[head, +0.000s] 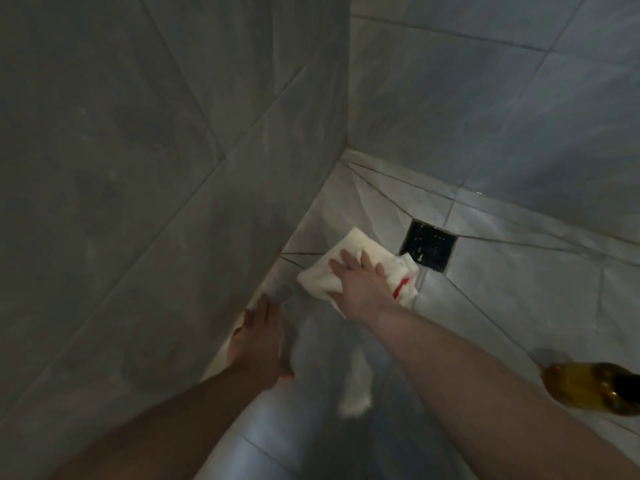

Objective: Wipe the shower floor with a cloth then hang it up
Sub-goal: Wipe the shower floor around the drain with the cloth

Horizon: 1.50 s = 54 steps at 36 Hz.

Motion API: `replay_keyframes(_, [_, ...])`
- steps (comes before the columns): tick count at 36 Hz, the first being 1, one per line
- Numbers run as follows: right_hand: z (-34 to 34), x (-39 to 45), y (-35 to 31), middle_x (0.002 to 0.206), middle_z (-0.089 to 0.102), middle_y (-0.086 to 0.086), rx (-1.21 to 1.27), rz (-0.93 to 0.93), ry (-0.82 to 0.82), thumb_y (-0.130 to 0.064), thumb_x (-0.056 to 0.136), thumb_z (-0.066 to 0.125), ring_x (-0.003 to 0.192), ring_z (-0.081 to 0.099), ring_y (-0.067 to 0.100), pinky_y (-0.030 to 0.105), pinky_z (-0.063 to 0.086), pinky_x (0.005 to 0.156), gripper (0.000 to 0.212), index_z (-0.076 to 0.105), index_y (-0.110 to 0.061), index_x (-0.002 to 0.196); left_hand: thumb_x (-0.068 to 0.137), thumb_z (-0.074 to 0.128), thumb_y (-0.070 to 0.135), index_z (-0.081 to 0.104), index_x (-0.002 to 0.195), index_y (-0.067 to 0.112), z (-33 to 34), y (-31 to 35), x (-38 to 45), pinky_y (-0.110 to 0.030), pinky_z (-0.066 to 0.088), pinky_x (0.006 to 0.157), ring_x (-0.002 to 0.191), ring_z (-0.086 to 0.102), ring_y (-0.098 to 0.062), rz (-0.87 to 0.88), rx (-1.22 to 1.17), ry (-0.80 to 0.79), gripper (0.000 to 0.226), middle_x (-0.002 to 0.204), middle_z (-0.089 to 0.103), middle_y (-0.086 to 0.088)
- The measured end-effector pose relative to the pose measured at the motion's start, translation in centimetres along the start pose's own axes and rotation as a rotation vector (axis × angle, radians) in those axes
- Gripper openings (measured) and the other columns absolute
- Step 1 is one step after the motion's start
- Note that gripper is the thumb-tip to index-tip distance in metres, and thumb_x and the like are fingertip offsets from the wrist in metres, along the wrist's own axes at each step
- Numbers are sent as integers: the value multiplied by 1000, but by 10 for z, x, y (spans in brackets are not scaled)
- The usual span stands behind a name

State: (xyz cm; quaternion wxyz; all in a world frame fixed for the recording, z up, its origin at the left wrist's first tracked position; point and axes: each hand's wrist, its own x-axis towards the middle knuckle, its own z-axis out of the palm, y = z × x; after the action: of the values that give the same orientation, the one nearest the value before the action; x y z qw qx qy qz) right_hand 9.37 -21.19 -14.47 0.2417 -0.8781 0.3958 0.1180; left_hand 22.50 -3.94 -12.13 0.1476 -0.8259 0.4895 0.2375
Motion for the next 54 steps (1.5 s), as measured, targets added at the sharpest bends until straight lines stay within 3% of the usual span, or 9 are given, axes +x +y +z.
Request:
replay_keyframes(5, [-8, 24, -6, 165, 8, -3, 30, 70, 18, -51, 94, 50, 151, 3, 35, 60, 10, 117, 68, 23, -32, 154, 56, 86, 56, -4, 153, 11, -1, 1, 0, -39, 37, 109, 147, 14, -32, -23, -19, -8, 139, 162, -5, -6])
replay_keyframes(11, [14, -40, 5, 165, 11, -5, -79, -93, -36, -54, 85, 53, 151, 7, 33, 56, 12, 117, 77, 22, -37, 153, 53, 89, 51, -2, 152, 10, -7, 3, 0, -41, 39, 107, 146, 17, -34, -39, -11, -21, 141, 162, -7, -8])
replay_keyframes(16, [43, -106, 29, 156, 38, -3, -203, -208, -73, -60, 67, 56, 141, 38, 36, 59, 34, 107, 87, 37, -36, 148, 53, 87, 56, 0, 151, 10, -7, 5, -2, -39, 42, 102, 144, 21, -33, -30, 43, -3, 139, 162, -4, -8])
replay_keyframes(21, [24, -79, 30, 165, 2, -10, -117, -194, -116, -48, 86, 56, 152, -1, 27, 54, 5, 119, 81, 13, -40, 154, 54, 88, 54, 1, 152, 9, -7, 6, -1, -40, 42, 103, 144, 21, -34, -28, 63, 3, 138, 162, -5, -10])
replay_keyframes(31, [-24, 16, 20, 166, -1, -8, 25, 59, -92, -59, 89, 53, 152, -5, 31, 57, 7, 119, 81, 13, -35, 156, 53, 89, 51, 1, 151, 1, -9, 12, 4, -35, 37, 110, 141, 30, -35, -21, 70, -27, 141, 160, -4, -20])
replay_keyframes(36, [6, -40, 17, 165, 2, -3, -53, -3, -20, -59, 84, 55, 151, -1, 34, 57, 13, 118, 88, 10, -34, 155, 50, 88, 56, 1, 150, -3, 0, 7, 10, -37, 35, 111, 141, 28, -35, -32, 89, -33, 145, 159, 0, -22])
replay_keyframes(41, [31, -117, 48, 165, -11, -8, -126, -66, -138, -62, 89, 45, 151, -12, 30, 53, 5, 119, 84, -2, -40, 155, 47, 83, 68, 2, 150, -4, 2, 7, 13, -40, 30, 114, 143, 23, -38, -27, 147, -42, 149, 158, -1, -25])
replay_keyframes(49, [11, -116, 108, 166, -5, -9, -80, 193, -90, -71, 84, 31, 152, 1, 32, 53, 19, 118, 82, 2, -40, 155, 49, 82, 68, -2, 149, -7, -4, 12, 8, -36, 28, 114, 142, 29, -34, -10, 191, -40, 151, 158, 3, -26])
replay_keyframes(54, [-2, -103, 115, 166, -5, -8, 27, 384, -82, -63, 91, 43, 151, -2, 34, 55, 18, 118, 80, 4, -37, 156, 47, 82, 69, 0, 149, -6, -5, 13, 8, -37, 32, 113, 140, 31, -36, -10, 208, -53, 151, 158, -2, -26])
